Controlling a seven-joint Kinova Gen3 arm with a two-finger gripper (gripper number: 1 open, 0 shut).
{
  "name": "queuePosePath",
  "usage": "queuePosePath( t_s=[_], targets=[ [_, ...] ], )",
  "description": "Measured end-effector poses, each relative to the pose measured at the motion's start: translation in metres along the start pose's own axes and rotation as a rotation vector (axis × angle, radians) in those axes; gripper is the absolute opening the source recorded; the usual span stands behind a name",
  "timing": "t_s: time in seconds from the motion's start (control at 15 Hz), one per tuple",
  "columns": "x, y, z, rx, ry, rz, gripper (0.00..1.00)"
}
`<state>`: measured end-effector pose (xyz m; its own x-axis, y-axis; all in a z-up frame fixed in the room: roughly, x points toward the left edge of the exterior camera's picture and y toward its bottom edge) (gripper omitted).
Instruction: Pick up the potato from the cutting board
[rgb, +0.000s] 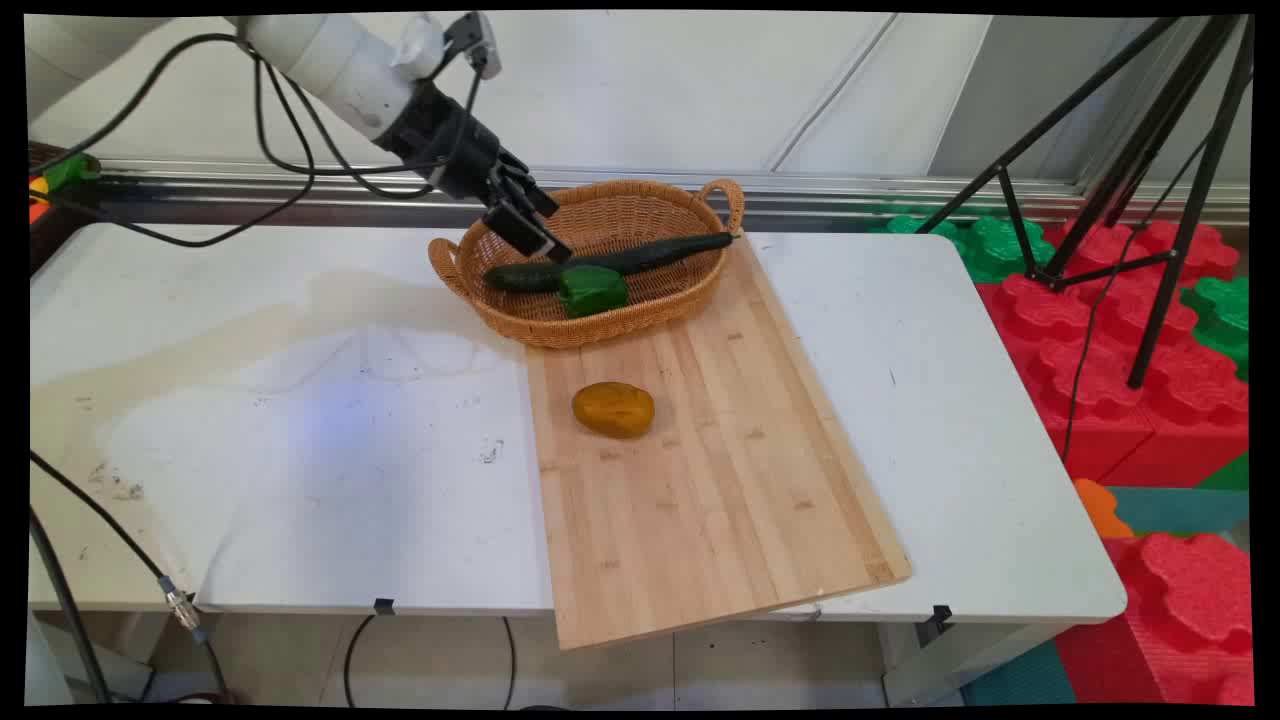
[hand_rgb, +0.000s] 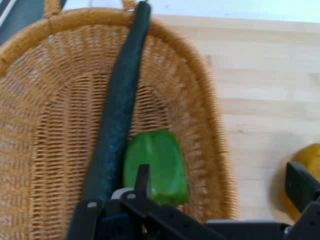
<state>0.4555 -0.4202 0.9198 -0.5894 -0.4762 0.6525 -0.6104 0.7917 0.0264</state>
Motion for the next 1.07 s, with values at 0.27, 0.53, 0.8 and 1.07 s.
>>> queuePosePath(
  t_s=[0.27,0.53,0.8,1.07],
  targets=[
    [-0.001,0.022,-0.016,-0.041,0.006,0.015,1.0],
    [-0.003,0.047,-0.018,-0.087,0.0,0.034,1.0],
    [-0.004,0.072,-0.005,-0.117,-0.025,0.071,1.0],
    [-0.003,0.088,0.02,-0.121,-0.059,0.095,1.0]
  ],
)
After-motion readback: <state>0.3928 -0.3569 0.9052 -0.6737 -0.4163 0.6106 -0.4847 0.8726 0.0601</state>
